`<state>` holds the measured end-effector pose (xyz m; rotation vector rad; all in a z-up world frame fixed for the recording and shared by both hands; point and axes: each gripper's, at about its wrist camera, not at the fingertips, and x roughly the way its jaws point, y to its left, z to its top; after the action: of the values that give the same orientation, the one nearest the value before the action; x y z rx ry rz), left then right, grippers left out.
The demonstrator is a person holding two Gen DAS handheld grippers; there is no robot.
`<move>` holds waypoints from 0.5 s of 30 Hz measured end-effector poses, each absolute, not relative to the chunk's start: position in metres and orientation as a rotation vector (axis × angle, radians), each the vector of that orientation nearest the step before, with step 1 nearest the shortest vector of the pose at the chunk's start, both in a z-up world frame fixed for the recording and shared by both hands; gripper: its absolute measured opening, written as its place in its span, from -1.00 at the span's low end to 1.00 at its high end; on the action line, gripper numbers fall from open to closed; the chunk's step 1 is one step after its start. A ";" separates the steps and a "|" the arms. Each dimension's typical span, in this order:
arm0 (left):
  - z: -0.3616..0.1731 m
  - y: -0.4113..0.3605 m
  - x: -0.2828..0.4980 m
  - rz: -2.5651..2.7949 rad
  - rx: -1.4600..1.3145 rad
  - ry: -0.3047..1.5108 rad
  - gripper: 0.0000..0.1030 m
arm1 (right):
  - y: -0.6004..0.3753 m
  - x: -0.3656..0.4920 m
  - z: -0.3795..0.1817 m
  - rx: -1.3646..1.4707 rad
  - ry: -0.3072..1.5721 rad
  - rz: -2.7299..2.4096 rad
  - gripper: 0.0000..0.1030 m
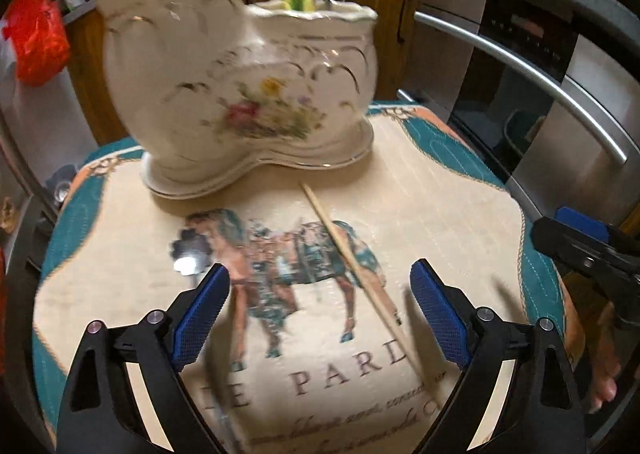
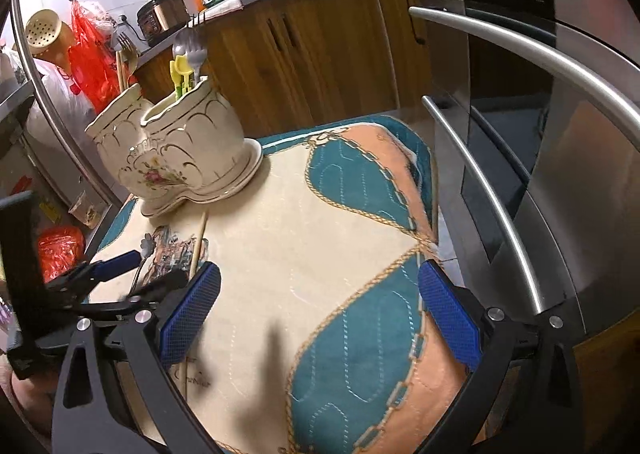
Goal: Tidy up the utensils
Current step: 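Move both open tools back to the last chopstick and flower-handled spoon, then grasp the last chopstick with the left tool while the right tool grasps the flower-handled spoon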
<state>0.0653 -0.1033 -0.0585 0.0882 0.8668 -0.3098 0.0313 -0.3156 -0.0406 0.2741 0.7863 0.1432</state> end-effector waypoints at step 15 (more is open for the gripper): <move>-0.065 -0.111 0.073 -0.336 0.150 0.882 -0.87 | -0.308 0.033 -0.038 0.269 0.785 0.165 0.89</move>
<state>0.0731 -0.1108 -0.0647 0.1495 0.8821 -0.3361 0.0334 -0.3078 -0.0378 0.2692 0.7848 0.1654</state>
